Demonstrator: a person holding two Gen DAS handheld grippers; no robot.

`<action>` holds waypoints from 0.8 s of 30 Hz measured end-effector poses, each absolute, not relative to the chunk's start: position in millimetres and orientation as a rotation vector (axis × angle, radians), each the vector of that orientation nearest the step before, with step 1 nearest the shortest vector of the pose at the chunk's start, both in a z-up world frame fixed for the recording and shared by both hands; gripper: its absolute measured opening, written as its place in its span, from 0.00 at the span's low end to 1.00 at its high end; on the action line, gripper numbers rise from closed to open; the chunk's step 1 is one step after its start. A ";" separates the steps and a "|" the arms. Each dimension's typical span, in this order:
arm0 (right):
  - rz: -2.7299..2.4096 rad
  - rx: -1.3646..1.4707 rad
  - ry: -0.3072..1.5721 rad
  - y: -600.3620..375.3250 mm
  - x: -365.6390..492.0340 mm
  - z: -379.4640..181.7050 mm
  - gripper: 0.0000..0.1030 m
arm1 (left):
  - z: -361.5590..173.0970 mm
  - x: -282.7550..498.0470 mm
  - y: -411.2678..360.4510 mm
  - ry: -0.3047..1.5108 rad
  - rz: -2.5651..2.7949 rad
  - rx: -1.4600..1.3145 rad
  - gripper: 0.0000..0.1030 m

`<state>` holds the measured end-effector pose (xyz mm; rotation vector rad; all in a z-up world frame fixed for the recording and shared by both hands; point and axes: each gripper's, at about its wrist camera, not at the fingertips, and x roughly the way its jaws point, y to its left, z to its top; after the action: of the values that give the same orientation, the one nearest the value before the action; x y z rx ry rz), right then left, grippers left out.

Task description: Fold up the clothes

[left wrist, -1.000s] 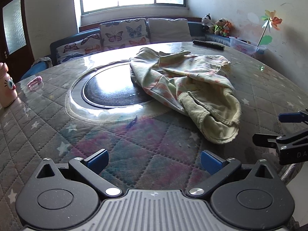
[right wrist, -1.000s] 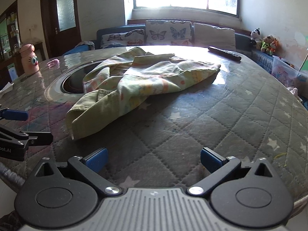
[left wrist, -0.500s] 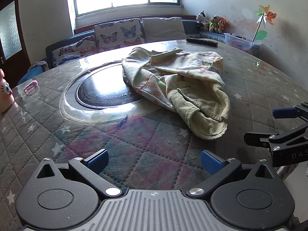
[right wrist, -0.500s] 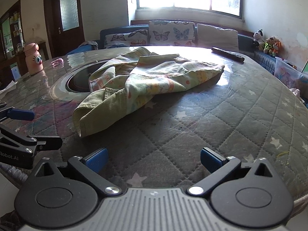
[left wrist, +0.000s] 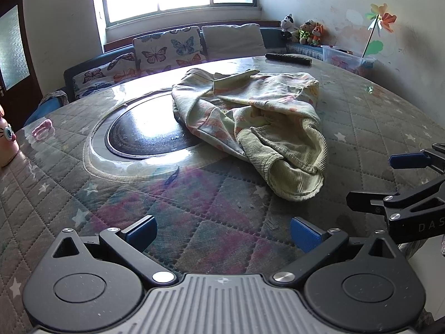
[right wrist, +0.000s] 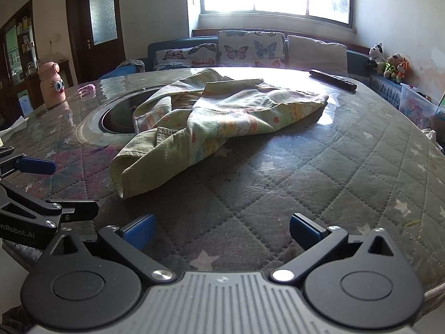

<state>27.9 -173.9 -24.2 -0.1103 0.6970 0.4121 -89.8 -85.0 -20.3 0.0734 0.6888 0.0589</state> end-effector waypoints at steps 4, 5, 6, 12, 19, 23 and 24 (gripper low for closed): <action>0.414 -0.110 0.697 -173.2 28.6 -24.5 1.00 | -22.3 -112.4 -95.0 0.690 0.063 0.072 1.00; 0.414 -0.110 0.698 -173.0 28.9 -24.6 1.00 | -22.7 -110.4 -97.4 0.694 0.063 0.072 1.00; 0.415 -0.109 0.698 -172.8 29.1 -24.6 1.00 | -23.8 -115.1 -100.1 0.695 0.064 0.072 1.00; 0.417 -0.108 0.701 -171.7 31.3 -25.1 1.00 | -33.9 -147.2 -112.1 0.703 0.069 0.064 1.00; 0.419 -0.109 0.704 -170.1 34.9 -25.3 1.00 | -37.1 -161.1 -112.6 0.712 0.067 0.062 1.00; 0.421 -0.108 0.705 -169.6 37.2 -25.0 1.00 | -32.0 -139.5 -112.9 0.723 0.062 0.061 1.00; 0.422 -0.108 0.706 -169.4 37.9 -24.9 1.00 | -29.8 -135.0 -112.9 0.725 0.062 0.060 1.00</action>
<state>37.9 -169.4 -24.9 -0.1075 0.7058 0.4220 -135.0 -112.9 -29.8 0.0603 0.7251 0.0616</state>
